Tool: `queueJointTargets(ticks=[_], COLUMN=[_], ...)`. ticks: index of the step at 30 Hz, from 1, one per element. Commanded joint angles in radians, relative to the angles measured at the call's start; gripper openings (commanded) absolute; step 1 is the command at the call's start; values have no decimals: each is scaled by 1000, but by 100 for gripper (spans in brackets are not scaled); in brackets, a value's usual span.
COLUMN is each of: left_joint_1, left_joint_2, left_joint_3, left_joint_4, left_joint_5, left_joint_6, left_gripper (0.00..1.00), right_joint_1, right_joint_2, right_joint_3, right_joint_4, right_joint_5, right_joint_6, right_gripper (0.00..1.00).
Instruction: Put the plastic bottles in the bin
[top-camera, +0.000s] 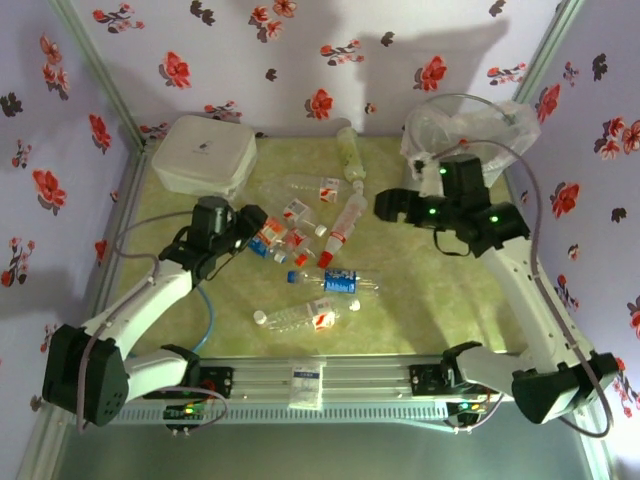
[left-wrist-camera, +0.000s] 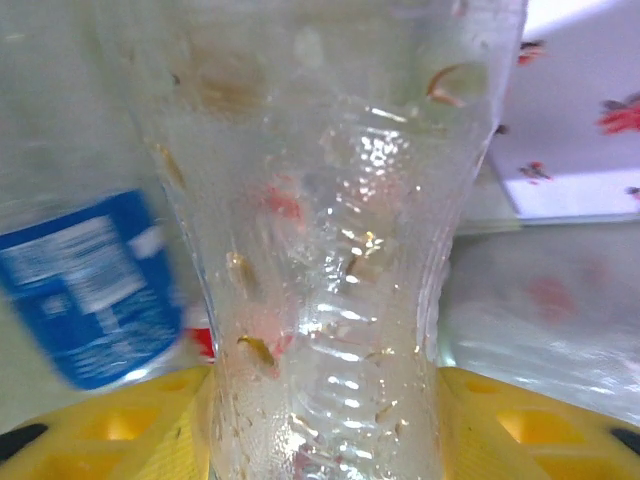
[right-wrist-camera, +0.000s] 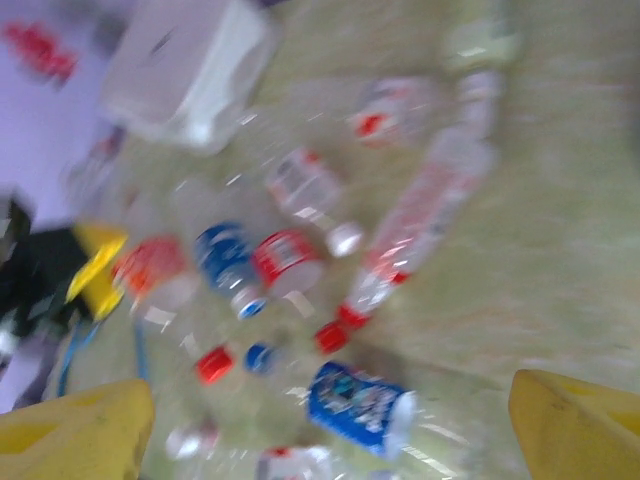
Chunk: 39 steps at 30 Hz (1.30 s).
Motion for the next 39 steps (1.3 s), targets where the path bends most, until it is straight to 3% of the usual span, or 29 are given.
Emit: queueJointTargets(ticks=[1,6,14,16,22,24,28,33,35,39], left_joint_1=[-25,-116,-187,-193,-192,-192,-185,-97,-62,-28], left_joint_2=[58,154,210,220,223,217,176,61,14,-53], left_joint_3=[69,161,193,192,195,191,174,117,90,52], left_joint_4=[87,174,261,292,287,300,306,259,209,55], left_joint_5=[138,214,233,239,241,241,231,210,176,91], left_joint_6=[42,44,-2,-18,-11,-17,-12,9,29,99], left_gripper=[53,52,54,53,54,55,68,91,93,95], right_joint_1=[113,233,246,245,239,231,205,100,46,-48], right_joint_2=[66,231,328,340,322,319,297,221,188,161], right_joint_3=[-33,-3,-7,-18,-22,-17,3,105,170,371], right_joint_4=[121,174,289,307,308,300,263,128,64,-92], right_joint_5=[-152,-126,-152,-158,-114,-114,-98,-31,10,221], right_joint_6=[-35,-51,-18,-9,1,1,-10,-45,-70,-132], right_gripper=[90,87,89,83,52,51,49,47,46,45])
